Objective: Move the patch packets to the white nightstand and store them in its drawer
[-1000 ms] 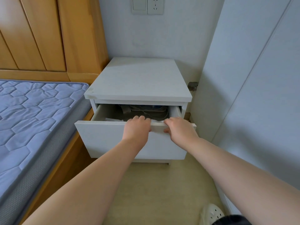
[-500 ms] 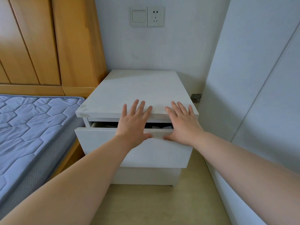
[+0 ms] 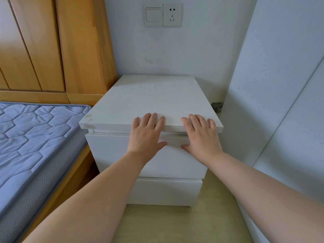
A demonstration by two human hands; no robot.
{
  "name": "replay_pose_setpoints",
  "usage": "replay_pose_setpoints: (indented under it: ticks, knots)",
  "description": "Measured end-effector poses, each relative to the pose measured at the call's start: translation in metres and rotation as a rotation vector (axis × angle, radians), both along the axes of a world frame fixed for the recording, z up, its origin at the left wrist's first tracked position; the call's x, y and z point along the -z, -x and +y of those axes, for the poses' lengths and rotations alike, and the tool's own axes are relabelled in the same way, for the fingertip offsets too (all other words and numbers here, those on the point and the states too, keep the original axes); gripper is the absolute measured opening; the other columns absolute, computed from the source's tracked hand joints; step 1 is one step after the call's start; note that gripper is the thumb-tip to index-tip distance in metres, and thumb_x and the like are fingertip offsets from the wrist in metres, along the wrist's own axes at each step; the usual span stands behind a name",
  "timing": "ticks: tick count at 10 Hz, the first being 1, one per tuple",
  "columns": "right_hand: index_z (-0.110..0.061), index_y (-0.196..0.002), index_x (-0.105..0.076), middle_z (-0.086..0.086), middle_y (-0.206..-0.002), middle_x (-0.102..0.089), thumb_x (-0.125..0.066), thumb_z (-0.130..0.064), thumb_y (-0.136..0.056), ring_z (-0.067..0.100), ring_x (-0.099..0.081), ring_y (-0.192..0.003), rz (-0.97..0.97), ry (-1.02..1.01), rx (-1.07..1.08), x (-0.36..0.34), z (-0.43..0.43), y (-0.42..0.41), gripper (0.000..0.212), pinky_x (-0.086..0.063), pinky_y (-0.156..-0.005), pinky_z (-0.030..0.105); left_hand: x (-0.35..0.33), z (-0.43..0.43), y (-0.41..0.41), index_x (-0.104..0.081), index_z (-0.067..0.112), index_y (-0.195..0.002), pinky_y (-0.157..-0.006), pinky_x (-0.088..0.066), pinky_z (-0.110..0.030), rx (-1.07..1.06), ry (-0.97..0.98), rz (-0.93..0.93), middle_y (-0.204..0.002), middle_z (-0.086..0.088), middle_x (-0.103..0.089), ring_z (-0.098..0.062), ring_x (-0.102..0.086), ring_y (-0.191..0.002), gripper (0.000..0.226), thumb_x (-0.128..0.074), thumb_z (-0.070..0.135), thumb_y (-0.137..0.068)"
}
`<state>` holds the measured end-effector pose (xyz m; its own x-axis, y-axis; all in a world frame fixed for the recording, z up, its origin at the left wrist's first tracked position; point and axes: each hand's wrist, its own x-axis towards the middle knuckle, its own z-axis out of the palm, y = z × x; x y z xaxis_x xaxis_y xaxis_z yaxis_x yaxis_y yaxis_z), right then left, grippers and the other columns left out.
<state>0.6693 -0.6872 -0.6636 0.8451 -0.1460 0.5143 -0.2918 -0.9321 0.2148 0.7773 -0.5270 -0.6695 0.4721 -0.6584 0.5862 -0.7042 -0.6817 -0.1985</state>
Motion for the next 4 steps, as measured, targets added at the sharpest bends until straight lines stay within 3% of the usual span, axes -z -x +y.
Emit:
replay_pose_setpoints:
  ticks: [1,2,3,4]
  knots:
    - [-0.013,-0.126,-0.042,0.011,-0.125,-0.054,-0.085,-0.046,-0.054,0.033,-0.052,-0.115,0.059,-0.015,0.031,-0.004,0.004,0.002,0.091,-0.042,-0.092,0.05,-0.006,-0.003,0.009,-0.038,0.018,-0.131,-0.1,-0.033,-0.044,-0.048,-0.064,0.052,-0.131,-0.005,-0.047,-0.028,-0.043,-0.122,0.081,-0.073,0.057,-0.069]
    - [-0.016,-0.139,-0.03,0.009,-0.143,-0.034,-0.063,-0.052,-0.079,0.03,-0.032,-0.132,0.16,-0.07,0.039,-0.014,0.012,0.005,0.078,-0.026,-0.106,0.052,-0.013,-0.004,0.018,-0.023,0.022,-0.142,-0.111,-0.02,-0.042,-0.056,-0.068,0.166,-0.145,-0.003,-0.03,-0.025,-0.024,-0.136,0.078,-0.061,0.054,-0.082]
    - [-0.02,-0.149,-0.01,0.01,-0.158,-0.004,-0.044,-0.054,-0.09,0.029,-0.005,-0.146,0.212,-0.168,0.018,-0.027,0.016,0.011,0.076,-0.006,-0.115,0.056,-0.026,0.002,0.03,-0.005,0.023,-0.15,-0.117,-0.008,-0.045,-0.068,-0.081,0.251,-0.157,-0.005,-0.008,-0.025,-0.002,-0.146,0.084,-0.054,0.053,-0.088]
    - [-0.02,-0.152,-0.001,0.008,-0.16,0.006,-0.04,-0.051,-0.094,0.027,0.006,-0.147,0.231,-0.211,0.019,-0.046,0.023,0.026,0.076,0.0,-0.117,0.054,-0.044,0.012,0.05,0.002,0.022,-0.151,-0.118,-0.002,-0.049,-0.074,-0.113,0.258,-0.16,-0.005,0.004,-0.025,0.009,-0.147,0.082,-0.047,0.052,-0.093]
